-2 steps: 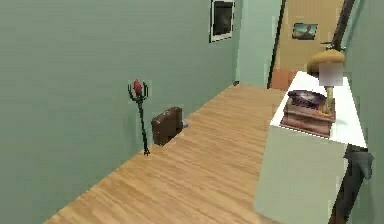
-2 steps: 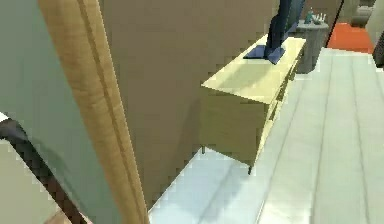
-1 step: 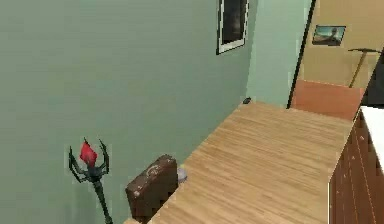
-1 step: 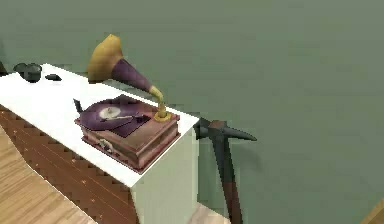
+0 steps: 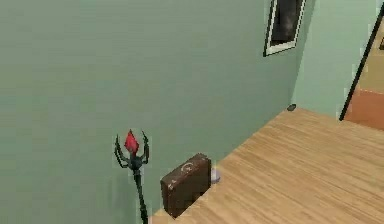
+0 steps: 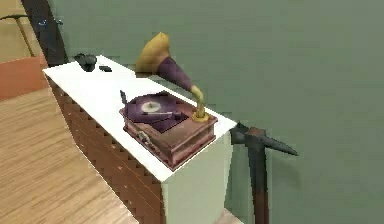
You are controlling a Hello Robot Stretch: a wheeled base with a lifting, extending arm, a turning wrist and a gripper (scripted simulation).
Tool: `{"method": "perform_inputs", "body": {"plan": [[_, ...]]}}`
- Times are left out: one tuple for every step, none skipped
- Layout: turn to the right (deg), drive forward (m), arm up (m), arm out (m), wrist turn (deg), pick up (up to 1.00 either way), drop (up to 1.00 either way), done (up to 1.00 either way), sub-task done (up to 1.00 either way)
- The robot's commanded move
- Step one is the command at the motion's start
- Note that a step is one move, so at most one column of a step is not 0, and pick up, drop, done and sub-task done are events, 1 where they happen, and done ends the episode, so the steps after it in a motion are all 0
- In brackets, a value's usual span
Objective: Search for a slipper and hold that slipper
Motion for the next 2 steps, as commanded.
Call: {"method": "perform_inputs", "body": {"plan": [[0.0, 0.15, 0.00, 0.00, 0.0, 0.00, 0.00, 0.00, 0.00], [39.0, 0.00, 0.00, 0.00, 0.0, 0.00, 0.00, 0.00, 0.00]]}}
